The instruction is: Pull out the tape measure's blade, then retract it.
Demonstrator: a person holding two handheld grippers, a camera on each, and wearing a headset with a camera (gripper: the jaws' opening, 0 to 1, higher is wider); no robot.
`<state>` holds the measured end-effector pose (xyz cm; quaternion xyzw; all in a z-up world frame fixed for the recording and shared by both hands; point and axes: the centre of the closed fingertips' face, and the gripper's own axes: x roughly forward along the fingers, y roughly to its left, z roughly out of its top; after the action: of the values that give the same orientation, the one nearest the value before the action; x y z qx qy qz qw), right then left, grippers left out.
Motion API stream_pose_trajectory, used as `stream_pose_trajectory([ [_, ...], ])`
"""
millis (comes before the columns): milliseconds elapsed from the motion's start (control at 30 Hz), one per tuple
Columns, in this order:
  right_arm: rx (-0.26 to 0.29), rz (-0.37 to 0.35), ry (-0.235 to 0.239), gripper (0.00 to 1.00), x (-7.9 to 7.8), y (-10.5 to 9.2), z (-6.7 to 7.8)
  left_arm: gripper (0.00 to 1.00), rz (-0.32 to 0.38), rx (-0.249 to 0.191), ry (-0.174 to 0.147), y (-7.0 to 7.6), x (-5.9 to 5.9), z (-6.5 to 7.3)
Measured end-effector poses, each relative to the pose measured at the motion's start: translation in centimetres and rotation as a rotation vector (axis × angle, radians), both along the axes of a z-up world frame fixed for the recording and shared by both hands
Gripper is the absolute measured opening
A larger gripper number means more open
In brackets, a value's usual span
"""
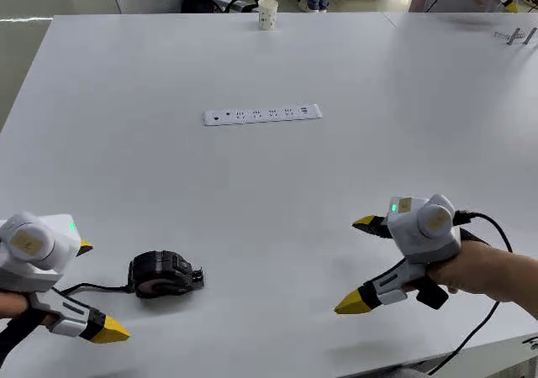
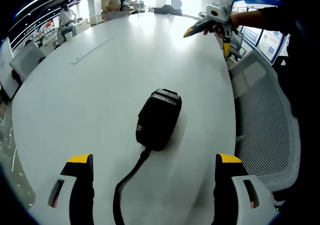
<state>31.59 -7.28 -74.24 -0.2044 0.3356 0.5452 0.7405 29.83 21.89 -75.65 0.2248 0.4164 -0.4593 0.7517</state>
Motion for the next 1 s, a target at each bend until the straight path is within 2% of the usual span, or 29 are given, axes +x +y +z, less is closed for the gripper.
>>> stream_pose_trajectory([
  [333,-0.002,0.075,-0.014,0.99,0.9,4.3,0.1,0.99,-0.079,0.016,-0.009,-2.4,2.5,0.9],
  [400,-0.013,0.1,-0.021,0.99,1.0,5.1,-0.1,0.97,-0.084,0.03,-0.01,-2.8,3.0,0.8],
  [467,-0.023,0.124,-0.026,0.99,1.1,5.9,-0.3,0.94,-0.102,0.049,-0.027,-3.2,3.5,0.8],
  [567,-0.011,0.142,-0.033,0.99,1.3,7.1,-0.2,0.93,-0.121,0.036,-0.028,-4.2,3.6,0.9],
  [700,-0.015,0.171,-0.037,0.99,1.5,8.9,-0.6,0.91,-0.173,0.053,-0.03,-5.3,3.4,0.4],
  [800,-0.018,0.181,-0.038,0.99,1.6,9.9,-0.9,0.87,-0.205,0.074,-0.022,-5.5,3.1,-0.4],
  [867,-0.018,0.188,-0.04,0.99,1.7,10.5,-1.1,0.83,-0.234,0.094,-0.043,-5.6,3.1,-0.6],
  [900,-0.018,0.19,-0.042,0.99,1.7,10.8,-1.2,0.82,-0.235,0.094,-0.043,-5.7,3.0,-0.7],
  [1000,-0.024,0.202,-0.044,0.99,1.8,11.4,-1.5,0.79,-0.234,0.108,-0.025,-5.7,2.8,-1.0],
])
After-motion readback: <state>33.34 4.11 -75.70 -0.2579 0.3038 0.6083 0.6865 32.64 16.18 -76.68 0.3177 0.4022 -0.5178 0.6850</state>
